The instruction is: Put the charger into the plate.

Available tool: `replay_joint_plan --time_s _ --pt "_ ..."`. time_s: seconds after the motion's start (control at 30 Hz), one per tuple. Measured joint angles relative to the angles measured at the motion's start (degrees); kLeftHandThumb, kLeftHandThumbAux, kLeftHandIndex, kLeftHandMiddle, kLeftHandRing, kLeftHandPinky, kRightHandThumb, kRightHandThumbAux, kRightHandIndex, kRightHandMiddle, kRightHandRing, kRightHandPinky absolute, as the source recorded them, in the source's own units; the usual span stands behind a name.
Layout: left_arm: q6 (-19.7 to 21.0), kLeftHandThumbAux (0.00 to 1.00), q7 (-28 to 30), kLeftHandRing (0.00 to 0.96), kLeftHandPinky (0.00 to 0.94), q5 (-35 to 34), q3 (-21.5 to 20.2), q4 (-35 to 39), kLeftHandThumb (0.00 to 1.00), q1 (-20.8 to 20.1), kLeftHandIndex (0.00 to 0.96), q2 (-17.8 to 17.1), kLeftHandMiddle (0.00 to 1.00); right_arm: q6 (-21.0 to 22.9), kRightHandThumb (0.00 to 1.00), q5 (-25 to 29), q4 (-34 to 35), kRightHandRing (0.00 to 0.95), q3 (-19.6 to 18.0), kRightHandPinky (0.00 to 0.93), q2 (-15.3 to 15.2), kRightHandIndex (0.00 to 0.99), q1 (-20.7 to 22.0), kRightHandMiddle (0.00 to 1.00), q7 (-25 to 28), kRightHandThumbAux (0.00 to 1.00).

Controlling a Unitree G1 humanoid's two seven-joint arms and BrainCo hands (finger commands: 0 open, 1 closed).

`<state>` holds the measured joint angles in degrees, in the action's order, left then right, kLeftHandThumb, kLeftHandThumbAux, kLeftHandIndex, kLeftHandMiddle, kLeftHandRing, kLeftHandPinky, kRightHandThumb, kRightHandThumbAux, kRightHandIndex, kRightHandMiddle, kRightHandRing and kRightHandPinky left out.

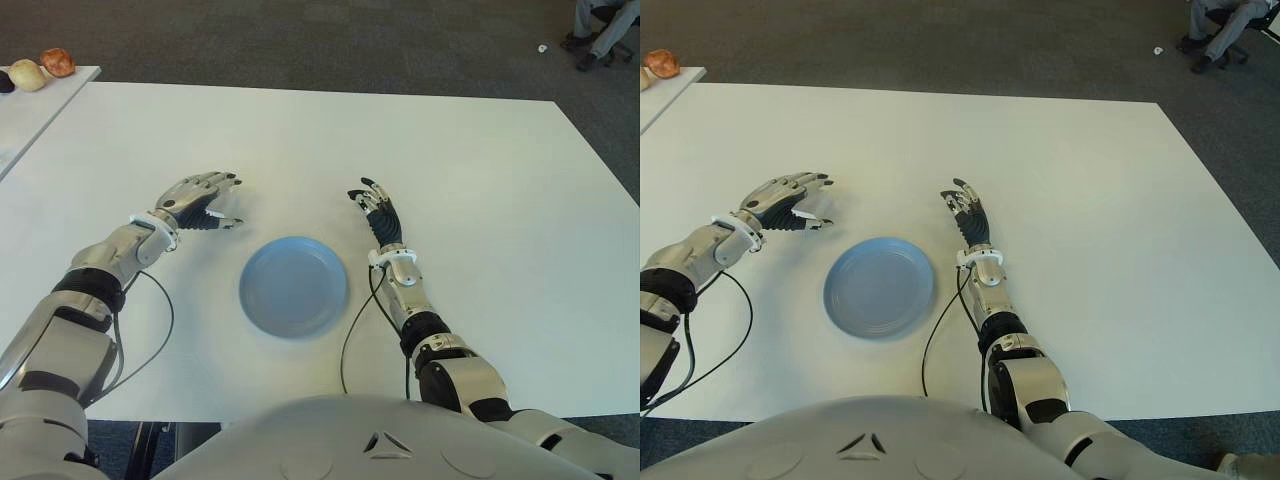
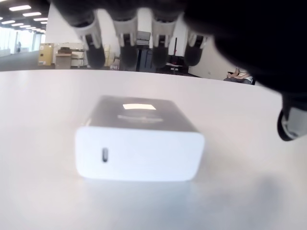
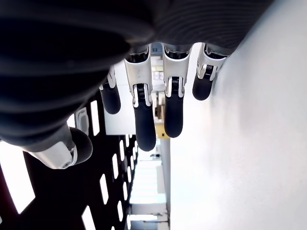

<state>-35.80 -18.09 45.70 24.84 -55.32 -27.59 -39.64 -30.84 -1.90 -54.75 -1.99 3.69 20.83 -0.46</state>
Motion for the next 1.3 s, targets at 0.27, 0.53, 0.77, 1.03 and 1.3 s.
replay_joint_plan --time_s 0.27,0.53,0.77,1.03,1.3 --pt "0.06 0.370 -2.33 0.000 0.000 1.07 2.41 -2.36 0.169 -0.38 0.000 0.93 0.000 0.00 0.000 0.00 0.40 0.271 -0.06 0.101 -0.05 0.154 -0.29 0.358 0.25 0.513" --pt "-0.20 0.382 -4.40 0.000 0.000 2.49 4.91 -3.82 0.149 -1.03 0.000 1.02 0.000 0.05 0.000 -0.03 0.76 0.269 -0.09 0.099 -0.12 0.154 -0.51 0.356 0.35 0.512" --pt "-0.74 0.391 -6.52 0.000 0.000 3.79 7.29 -4.94 0.146 -1.97 0.000 0.99 0.000 0.27 0.000 -0.10 1.44 0.267 -0.07 0.100 -0.22 0.157 -0.75 0.357 0.33 0.510" --pt "-1.27 0.404 -8.22 0.000 0.000 4.47 9.02 -6.32 0.146 -2.81 0.000 0.88 0.000 0.40 0.000 -0.11 2.11 0.266 0.08 0.100 -0.42 0.165 -1.27 0.357 0.32 0.512" --pt "-1.28 0.416 -9.94 0.000 0.000 5.04 10.68 -8.83 0.143 -3.66 0.000 0.79 0.000 0.44 0.000 -0.27 3.02 0.264 0.49 0.090 -0.65 0.168 -2.07 0.359 0.18 0.510"
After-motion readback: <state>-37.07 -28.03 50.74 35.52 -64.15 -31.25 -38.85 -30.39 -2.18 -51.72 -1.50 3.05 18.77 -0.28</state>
